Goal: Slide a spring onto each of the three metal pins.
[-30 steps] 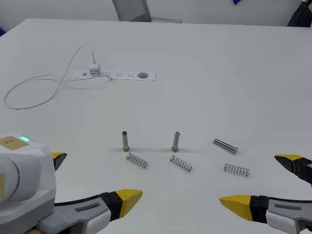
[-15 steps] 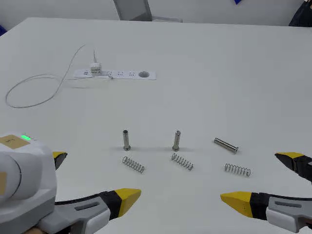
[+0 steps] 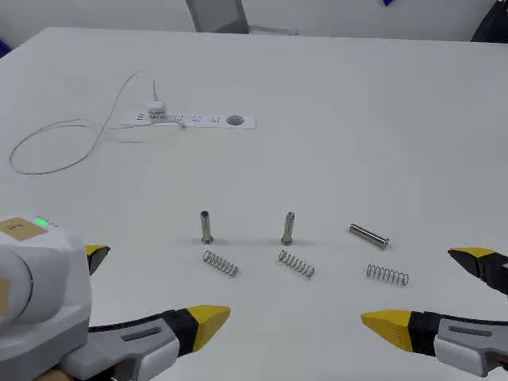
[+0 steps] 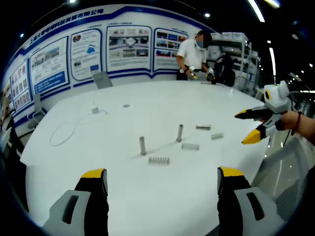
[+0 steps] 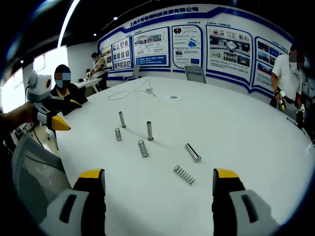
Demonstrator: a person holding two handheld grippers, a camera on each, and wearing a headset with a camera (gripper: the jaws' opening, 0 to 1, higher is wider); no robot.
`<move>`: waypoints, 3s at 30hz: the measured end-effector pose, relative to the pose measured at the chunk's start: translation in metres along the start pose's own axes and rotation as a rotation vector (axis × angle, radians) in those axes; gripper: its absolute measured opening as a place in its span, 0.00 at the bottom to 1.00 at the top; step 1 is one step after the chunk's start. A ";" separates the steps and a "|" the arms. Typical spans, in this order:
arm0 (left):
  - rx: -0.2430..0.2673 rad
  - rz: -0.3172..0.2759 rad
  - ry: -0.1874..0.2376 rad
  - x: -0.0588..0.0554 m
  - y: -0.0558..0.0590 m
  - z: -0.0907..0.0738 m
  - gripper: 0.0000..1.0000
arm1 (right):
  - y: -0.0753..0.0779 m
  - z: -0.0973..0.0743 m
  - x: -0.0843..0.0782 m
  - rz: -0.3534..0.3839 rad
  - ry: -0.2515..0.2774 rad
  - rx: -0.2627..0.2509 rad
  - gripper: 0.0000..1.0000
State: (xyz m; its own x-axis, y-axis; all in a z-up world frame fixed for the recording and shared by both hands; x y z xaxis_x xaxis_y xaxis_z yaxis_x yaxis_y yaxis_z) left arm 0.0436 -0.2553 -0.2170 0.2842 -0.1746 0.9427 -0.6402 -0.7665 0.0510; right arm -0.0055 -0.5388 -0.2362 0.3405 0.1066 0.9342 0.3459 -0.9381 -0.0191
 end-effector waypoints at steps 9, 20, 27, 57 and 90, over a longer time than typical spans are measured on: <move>0.006 -0.001 0.001 -0.001 -0.001 0.001 0.95 | 0.001 0.000 0.000 -0.011 -0.004 0.004 0.86; 0.000 -0.001 0.000 -0.001 -0.001 0.002 0.96 | 0.014 0.007 0.005 -0.036 -0.032 0.007 0.75; -0.005 0.001 0.003 0.000 -0.001 0.005 0.95 | 0.028 0.016 0.009 -0.046 -0.044 0.006 0.62; -0.027 -0.007 0.010 -0.009 0.000 0.015 0.93 | 0.066 0.080 0.007 -0.187 -0.176 0.075 0.33; -0.014 -0.002 0.007 -0.016 -0.004 0.020 0.86 | 0.077 0.141 -0.017 -0.198 -0.270 0.168 0.16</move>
State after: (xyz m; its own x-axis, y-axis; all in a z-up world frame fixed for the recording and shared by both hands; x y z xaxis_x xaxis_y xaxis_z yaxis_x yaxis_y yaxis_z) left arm 0.0560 -0.2617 -0.2384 0.2807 -0.1684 0.9449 -0.6493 -0.7583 0.0578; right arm 0.1388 -0.5668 -0.3038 0.4633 0.3851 0.7982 0.5591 -0.8258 0.0739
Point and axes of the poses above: the centre of the closed fingertips' face, and the gripper's own axes: z roughly forward along the fingers, y roughly to its right, x roughly out of its top, the point moved 5 cm from there along -z, roughly backward along the fingers, and after that the axes turned 12 degrees about y, right-handed, at the moved point
